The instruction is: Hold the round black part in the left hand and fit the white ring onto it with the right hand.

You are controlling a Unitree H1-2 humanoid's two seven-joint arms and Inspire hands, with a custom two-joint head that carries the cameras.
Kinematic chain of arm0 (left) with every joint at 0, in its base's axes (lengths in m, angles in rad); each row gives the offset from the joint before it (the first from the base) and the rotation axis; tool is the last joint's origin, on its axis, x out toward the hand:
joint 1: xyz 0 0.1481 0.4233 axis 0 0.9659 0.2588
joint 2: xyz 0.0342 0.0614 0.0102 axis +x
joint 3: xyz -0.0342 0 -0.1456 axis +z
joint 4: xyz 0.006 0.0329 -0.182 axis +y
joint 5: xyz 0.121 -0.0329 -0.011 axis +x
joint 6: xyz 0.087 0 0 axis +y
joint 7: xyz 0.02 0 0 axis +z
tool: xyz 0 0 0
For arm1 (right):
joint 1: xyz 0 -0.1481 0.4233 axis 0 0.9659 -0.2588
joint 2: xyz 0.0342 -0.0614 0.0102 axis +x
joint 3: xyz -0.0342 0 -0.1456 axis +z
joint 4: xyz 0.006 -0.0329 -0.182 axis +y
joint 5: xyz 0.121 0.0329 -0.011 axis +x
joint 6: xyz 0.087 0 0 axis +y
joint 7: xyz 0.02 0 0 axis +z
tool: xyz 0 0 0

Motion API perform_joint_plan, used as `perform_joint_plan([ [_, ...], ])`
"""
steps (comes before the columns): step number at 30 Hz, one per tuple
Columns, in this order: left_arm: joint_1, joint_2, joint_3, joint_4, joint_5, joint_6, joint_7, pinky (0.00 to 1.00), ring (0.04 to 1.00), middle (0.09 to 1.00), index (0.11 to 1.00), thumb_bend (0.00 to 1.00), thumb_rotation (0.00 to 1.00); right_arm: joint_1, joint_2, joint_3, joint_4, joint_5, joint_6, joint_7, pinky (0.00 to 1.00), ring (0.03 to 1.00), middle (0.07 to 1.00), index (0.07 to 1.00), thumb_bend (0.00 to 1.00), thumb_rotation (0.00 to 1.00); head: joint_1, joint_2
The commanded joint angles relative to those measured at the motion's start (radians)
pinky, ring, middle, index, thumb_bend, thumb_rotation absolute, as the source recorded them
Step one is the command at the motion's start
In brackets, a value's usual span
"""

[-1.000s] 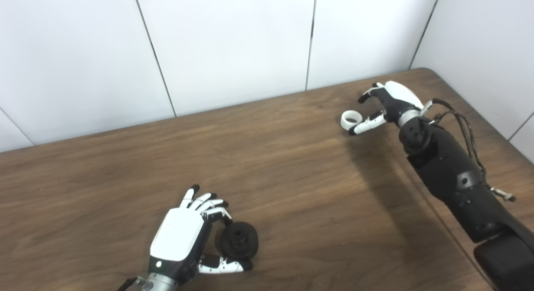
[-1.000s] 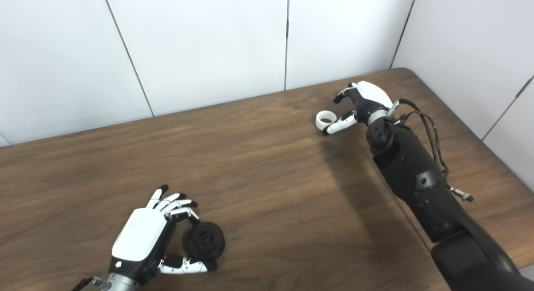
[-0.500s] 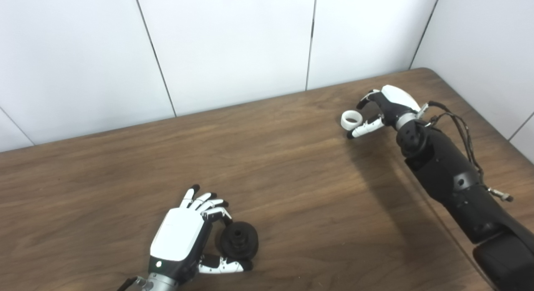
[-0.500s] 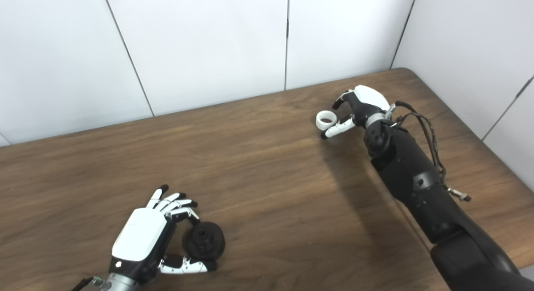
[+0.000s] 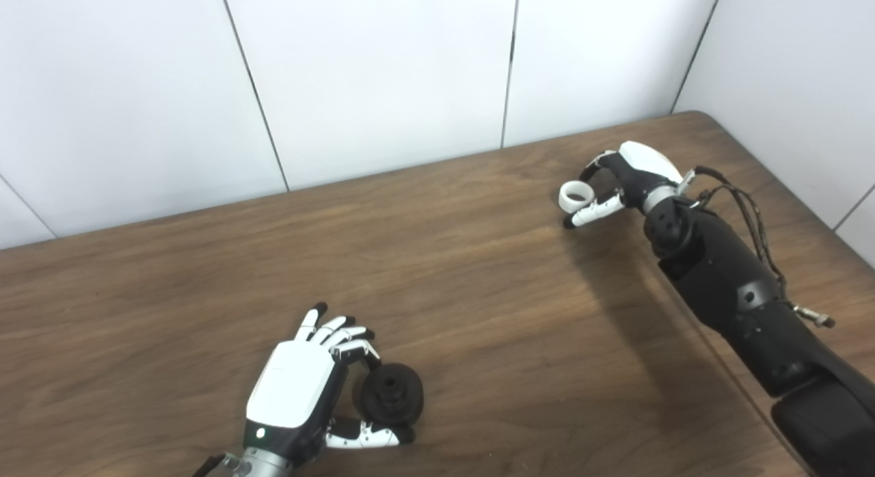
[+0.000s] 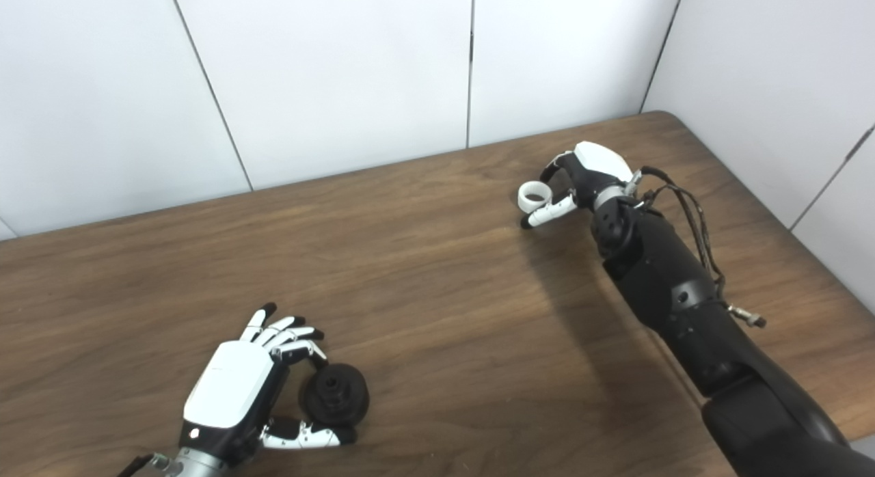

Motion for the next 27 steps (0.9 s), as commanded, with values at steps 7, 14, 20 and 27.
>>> perform_joint_plan([
  [7, 0.003, 0.020, 0.001, -0.008, 0.024, 0.005, -0.020, 1.00, 0.870, 0.774, 0.484, 0.52, 0.05, -0.057, -0.009, -0.012, -0.023, -0.018, 0.003, -0.017, 1.00, 1.000, 0.920, 0.704, 0.84, 0.33, -0.003, 0.003],
  [14, 0.004, 0.021, 0.001, -0.008, 0.022, 0.001, -0.016, 1.00, 0.869, 0.771, 0.484, 0.52, 0.06, -0.054, -0.012, -0.006, -0.021, -0.023, 0.002, -0.019, 1.00, 1.000, 0.923, 0.695, 0.84, 0.34, -0.004, 0.006],
  [20, 0.006, 0.020, 0.002, -0.009, 0.021, 0.003, -0.017, 1.00, 0.867, 0.771, 0.484, 0.52, 0.05, -0.053, -0.008, -0.013, -0.023, -0.020, 0.002, -0.017, 1.00, 1.000, 0.921, 0.687, 0.83, 0.32, -0.003, 0.007],
  [27, 0.007, 0.019, 0.003, -0.013, 0.020, 0.006, -0.020, 1.00, 0.870, 0.771, 0.484, 0.52, 0.05, -0.057, -0.011, -0.004, -0.020, -0.021, -0.001, -0.014, 0.99, 1.000, 0.892, 0.663, 0.81, 0.31, -0.002, 0.008],
])
